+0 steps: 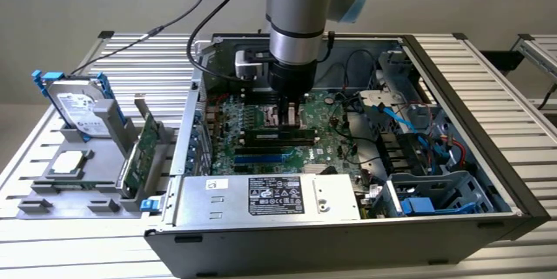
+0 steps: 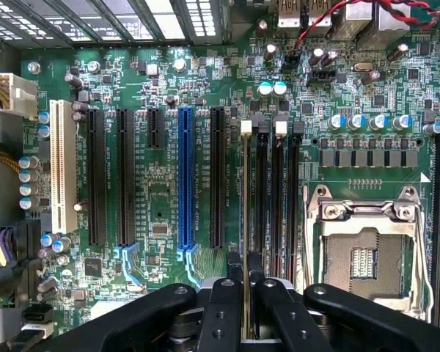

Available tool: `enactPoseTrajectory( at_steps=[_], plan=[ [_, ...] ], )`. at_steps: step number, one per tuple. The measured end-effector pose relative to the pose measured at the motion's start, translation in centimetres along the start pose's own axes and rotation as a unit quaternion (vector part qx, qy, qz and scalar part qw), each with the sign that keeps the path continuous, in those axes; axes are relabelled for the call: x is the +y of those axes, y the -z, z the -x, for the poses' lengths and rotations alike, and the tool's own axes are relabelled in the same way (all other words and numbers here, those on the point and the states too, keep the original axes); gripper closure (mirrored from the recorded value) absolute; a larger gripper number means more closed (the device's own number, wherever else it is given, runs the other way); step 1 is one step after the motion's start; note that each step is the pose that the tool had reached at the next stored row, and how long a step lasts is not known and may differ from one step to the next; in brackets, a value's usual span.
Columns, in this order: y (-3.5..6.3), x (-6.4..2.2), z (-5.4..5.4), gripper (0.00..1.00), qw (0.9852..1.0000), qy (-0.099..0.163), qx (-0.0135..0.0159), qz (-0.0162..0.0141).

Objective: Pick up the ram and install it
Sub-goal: 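Insert the ram into the slot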

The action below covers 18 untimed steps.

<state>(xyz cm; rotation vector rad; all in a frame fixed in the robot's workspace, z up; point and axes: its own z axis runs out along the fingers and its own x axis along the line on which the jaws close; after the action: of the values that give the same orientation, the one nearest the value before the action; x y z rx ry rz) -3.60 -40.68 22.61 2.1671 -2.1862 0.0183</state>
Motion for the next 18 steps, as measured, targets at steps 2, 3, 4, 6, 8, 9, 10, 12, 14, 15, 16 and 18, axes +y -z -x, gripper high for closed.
enactPoseTrajectory(
  at_steps=[2,3,4,6,8,9,10,12,14,15,16,18],
  plan=[
    [0.01,0.09,0.03,0.86,1.0000,0.000,0.0001,-0.0008],
    [0.00,0.10,0.05,0.86,1.0000,0.000,0.0000,-0.0010],
    [0.01,0.11,0.10,0.86,1.0000,0.000,0.0000,-0.0013],
    [0.02,0.12,0.16,0.86,1.0000,0.000,0.0001,-0.0021],
    [0.01,0.13,0.18,0.86,1.0000,0.000,0.0001,-0.0024],
    [0.01,0.14,0.18,0.86,1.0000,0.000,0.0000,-0.0025],
    [0.00,0.14,0.19,0.86,1.0000,0.000,0.0000,-0.0025],
    [-0.03,0.15,0.20,0.86,1.0000,0.001,0.0002,-0.0026],
    [-0.10,0.16,0.21,0.86,1.0000,0.001,0.0004,-0.0027],
    [-0.12,0.16,0.21,0.86,1.0000,0.001,0.0005,-0.0027],
    [-0.14,0.16,0.21,0.86,1.0000,0.001,0.0005,-0.0028],
    [-0.19,0.16,0.23,0.86,1.0000,0.001,0.0008,-0.0028]
  ],
)
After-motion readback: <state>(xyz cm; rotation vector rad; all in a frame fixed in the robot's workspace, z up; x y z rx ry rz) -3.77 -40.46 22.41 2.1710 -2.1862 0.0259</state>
